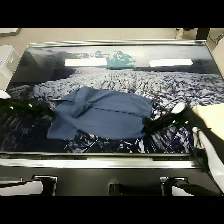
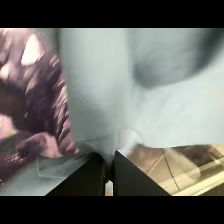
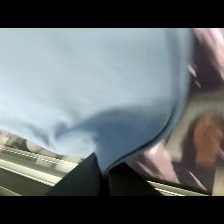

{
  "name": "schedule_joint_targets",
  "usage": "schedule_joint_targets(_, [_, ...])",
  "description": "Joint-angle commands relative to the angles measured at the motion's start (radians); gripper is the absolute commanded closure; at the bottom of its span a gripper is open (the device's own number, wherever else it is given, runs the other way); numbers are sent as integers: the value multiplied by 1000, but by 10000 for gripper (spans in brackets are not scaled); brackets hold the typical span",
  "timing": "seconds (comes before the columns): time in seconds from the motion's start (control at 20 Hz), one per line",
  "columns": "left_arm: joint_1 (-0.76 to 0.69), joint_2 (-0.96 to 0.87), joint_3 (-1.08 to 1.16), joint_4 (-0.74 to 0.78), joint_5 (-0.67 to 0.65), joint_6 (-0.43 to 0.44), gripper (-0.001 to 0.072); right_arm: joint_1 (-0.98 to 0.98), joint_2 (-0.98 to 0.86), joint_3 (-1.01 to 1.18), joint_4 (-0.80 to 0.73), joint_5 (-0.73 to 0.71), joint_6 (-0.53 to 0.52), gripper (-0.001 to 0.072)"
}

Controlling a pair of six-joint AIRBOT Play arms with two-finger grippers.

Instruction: Fold the clothes and pants, and hang the long-sleeved shirts on hangers.

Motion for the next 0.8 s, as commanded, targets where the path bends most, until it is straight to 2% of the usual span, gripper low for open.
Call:
schedule_joint_targets(0.0, [1, 128, 200, -8, -16, -5, 687, -64, 126, 248, -105, 29, -8, 675])
schedule_joint_targets(0.15, [0, 288, 514, -93, 6, -64, 686, -106, 289, 594, -270, 9, -8, 675])
schedule_joint_targets(0.25, [-2, 393, 705, -171, 95, -96, 685, -106, 393, 788, -357, -65, -31, 675])
schedule_joint_targets(0.35, [-11, 500, 816, -187, 227, -96, 686, -106, 495, 896, -386, -169, -31, 674])
schedule_joint_targets(0.45, [-15, 599, 821, -190, 341, -98, 686, -106, 590, 913, -386, -262, -26, 674])
schedule_joint_targets(0.6, [-14, 688, 821, -190, 468, -126, 686, -106, 665, 913, -392, -292, -19, 674])
schedule_joint_targets(0.75, [-13, 708, 821, -188, 507, -125, 686, -106, 672, 913, -400, -286, -19, 674])
